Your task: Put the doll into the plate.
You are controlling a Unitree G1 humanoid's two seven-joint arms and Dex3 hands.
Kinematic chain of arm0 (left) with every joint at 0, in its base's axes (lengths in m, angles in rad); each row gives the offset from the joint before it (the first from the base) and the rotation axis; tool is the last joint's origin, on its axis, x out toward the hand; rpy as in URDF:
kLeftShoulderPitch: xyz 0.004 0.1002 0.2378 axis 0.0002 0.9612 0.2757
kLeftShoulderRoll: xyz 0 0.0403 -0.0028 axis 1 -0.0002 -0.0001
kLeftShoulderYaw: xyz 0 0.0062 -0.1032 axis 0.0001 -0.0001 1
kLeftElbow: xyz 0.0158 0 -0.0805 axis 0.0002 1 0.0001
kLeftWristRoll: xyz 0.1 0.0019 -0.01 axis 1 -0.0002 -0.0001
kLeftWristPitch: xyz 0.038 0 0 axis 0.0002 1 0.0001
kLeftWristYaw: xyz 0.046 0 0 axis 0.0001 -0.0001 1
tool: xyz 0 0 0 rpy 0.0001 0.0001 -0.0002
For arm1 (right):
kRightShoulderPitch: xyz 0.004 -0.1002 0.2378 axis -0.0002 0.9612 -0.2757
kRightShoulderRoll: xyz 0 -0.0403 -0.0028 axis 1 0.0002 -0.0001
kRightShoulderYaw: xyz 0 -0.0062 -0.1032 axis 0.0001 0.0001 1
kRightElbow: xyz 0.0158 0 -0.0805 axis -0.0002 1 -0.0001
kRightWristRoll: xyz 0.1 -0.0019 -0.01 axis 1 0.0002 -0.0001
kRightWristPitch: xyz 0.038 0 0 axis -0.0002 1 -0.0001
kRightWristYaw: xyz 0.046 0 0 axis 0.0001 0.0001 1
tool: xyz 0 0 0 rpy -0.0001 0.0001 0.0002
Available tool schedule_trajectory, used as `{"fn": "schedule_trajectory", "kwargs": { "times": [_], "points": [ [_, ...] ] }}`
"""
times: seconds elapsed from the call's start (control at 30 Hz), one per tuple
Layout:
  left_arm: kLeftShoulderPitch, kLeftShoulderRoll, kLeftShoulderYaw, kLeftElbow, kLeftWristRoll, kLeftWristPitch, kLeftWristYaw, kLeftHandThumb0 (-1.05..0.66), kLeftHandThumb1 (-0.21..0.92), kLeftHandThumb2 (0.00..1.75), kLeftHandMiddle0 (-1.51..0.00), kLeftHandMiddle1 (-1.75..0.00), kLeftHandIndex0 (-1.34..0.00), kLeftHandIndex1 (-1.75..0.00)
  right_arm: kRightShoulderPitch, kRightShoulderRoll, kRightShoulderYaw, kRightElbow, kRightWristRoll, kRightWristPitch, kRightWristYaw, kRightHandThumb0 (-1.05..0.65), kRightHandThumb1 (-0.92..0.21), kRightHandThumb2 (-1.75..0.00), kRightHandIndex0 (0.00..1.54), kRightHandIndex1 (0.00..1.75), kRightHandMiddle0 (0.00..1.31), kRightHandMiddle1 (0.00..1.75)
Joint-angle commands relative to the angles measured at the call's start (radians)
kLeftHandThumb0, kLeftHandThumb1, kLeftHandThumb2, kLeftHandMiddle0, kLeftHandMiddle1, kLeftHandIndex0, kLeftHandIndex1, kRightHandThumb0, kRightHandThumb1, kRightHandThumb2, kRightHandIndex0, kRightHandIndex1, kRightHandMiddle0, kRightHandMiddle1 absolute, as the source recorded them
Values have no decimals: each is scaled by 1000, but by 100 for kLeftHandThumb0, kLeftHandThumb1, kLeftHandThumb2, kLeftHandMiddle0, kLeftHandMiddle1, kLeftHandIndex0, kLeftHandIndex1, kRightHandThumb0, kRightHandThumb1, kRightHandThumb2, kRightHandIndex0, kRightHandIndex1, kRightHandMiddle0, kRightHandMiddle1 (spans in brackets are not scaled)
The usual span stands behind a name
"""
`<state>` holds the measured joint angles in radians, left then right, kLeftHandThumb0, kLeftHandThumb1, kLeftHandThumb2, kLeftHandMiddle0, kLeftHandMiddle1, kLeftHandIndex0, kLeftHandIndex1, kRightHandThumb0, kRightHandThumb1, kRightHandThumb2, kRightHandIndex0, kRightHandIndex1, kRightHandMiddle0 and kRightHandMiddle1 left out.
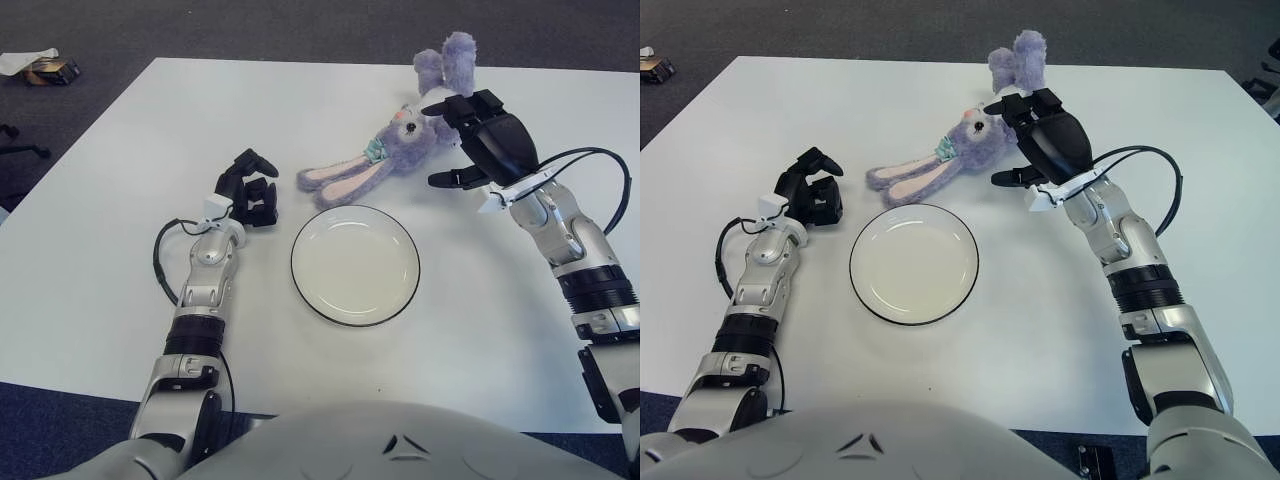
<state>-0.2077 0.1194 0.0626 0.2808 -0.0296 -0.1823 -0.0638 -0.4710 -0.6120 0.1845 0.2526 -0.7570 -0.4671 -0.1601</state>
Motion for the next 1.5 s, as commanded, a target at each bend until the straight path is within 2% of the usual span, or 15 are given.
{"fn": "schedule_trajectory", "kwargs": {
  "times": [0.0,0.57,0.9,1.1,1.47],
  "points": [
    [63,-13,-16,50,17,31,3,-50,26,138,-116,-175,-66,-175,-39,-23,20,2,-20,-11,24,-71,-55,-70,8,60,0,77],
    [71,-6,-33,43,30,10,0,-51,26,139,-117,-175,-66,-175,-182,-65,113,91,-126,-58,45,-72,-54,-69,10,49,0,70],
    [75,-14,-29,32,14,11,-5,-51,24,141,-119,-175,-68,-175,-295,-95,195,152,-194,-98,124,-77,-57,-67,11,49,0,68],
    [75,-15,-27,34,4,9,-11,-52,23,142,-118,-175,-68,-175,-345,-88,225,192,-186,-115,179,-78,-59,-65,7,47,0,63],
    [81,-14,-33,21,18,6,1,-52,23,142,-119,-175,-68,-175,-401,-65,255,217,-190,-84,260,-80,-61,-62,5,38,0,57]
  ]
}}
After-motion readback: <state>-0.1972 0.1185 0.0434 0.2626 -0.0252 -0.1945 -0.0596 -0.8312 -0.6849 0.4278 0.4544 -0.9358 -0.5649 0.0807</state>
